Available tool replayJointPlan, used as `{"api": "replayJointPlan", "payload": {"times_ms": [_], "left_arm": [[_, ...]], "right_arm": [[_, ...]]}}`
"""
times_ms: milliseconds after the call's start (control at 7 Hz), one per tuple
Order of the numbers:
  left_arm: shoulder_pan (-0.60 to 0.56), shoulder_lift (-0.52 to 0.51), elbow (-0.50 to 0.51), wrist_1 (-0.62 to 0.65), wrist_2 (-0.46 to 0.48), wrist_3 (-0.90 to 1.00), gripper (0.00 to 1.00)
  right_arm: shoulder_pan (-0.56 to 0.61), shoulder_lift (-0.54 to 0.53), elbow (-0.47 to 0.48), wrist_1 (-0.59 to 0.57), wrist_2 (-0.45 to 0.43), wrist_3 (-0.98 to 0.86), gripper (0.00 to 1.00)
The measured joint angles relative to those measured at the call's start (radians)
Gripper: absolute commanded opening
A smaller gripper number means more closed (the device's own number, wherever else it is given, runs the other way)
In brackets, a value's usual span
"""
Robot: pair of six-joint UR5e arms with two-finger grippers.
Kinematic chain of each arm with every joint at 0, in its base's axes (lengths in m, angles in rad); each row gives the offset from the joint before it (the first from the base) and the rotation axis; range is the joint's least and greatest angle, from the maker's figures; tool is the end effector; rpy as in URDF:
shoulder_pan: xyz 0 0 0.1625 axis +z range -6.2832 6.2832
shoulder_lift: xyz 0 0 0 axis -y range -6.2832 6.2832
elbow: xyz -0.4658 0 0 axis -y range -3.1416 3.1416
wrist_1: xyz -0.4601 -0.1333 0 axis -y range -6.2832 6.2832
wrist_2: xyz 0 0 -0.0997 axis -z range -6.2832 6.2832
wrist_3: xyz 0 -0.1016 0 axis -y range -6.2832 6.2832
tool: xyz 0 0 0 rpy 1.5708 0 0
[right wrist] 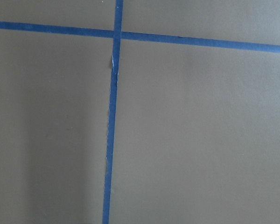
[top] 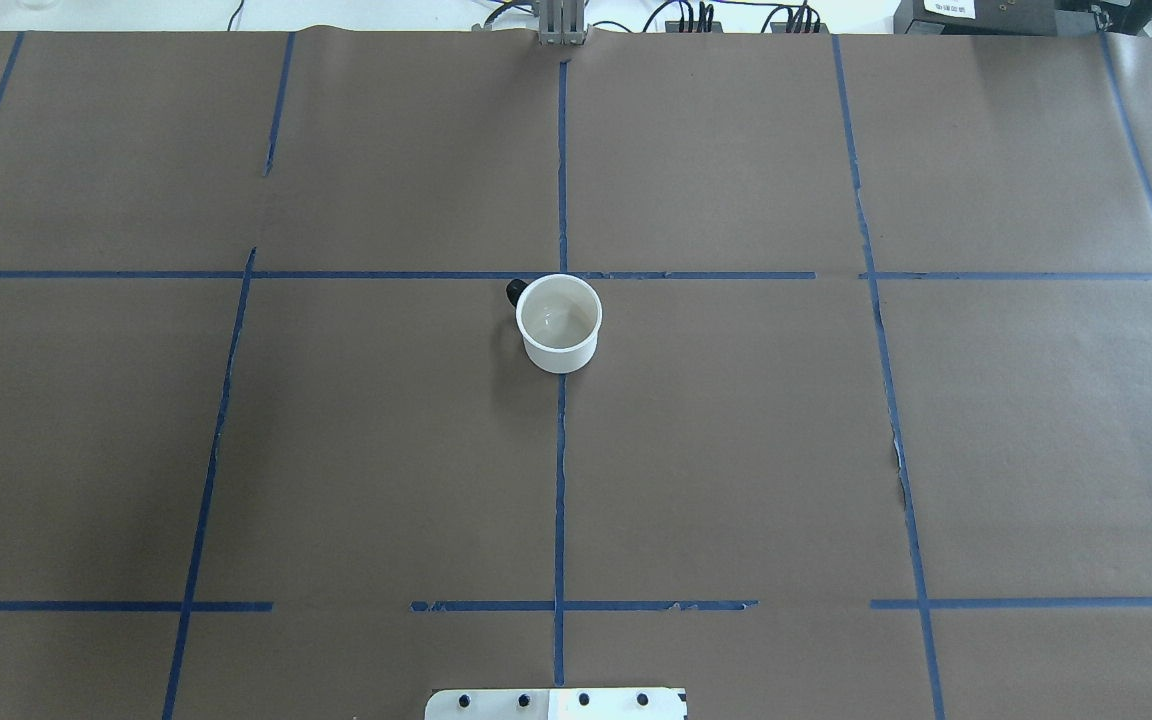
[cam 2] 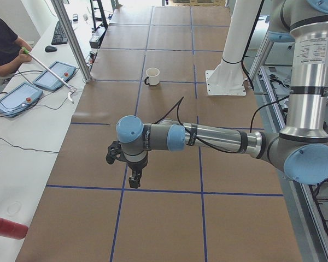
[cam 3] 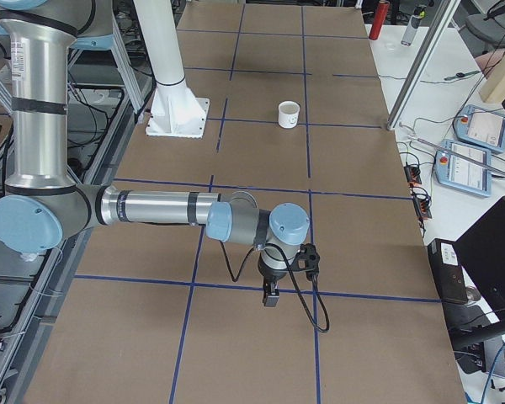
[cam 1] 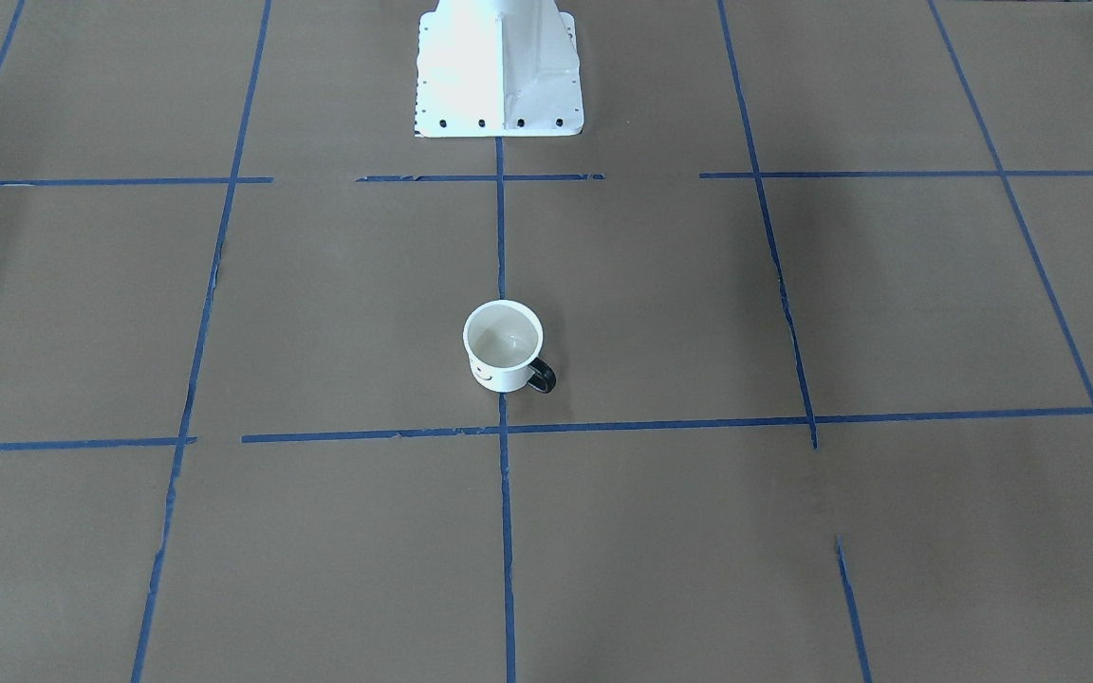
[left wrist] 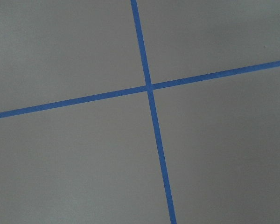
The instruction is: Flip mug
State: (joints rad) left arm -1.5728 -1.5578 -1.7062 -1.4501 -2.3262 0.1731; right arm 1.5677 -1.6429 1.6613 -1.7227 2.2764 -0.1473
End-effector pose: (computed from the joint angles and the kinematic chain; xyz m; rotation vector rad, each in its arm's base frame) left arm -0.0647 -0.5503 0.6459 0.0678 0.7533 0.1635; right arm 0.0658 -0.5152 0.7085 -0.0768 -0.7121 -0.0968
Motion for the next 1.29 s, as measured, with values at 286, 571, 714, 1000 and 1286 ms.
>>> {"api": "replayJointPlan", "payload": {"times_ms": [286, 571, 714, 1000, 1286], "left_arm": [[-0.002, -0.012, -0.001, -0.003, -0.001, -0.001, 1.00], [-0.005, -0.031, 0.006, -0.005, 0.000, -0.001, 1.00], [-0.007, -0.037, 0.008, -0.005, 0.000, -0.002, 1.00], [-0.009, -0.038, 0.035, -0.004, -0.004, -0.002, 1.00], [-0.010, -0.037, 0.065, -0.002, -0.011, 0.000, 1.00]], "right_arm": [[0.000, 0.000, 0.000, 0.000, 0.000, 0.000, 1.00], [0.000, 0.000, 0.000, 0.000, 0.000, 0.000, 1.00], [0.000, 0.000, 0.000, 0.000, 0.000, 0.000, 1.00], [0.000, 0.000, 0.000, 0.000, 0.000, 0.000, 1.00], [0.000, 0.000, 0.000, 0.000, 0.000, 0.000, 1.00]]}}
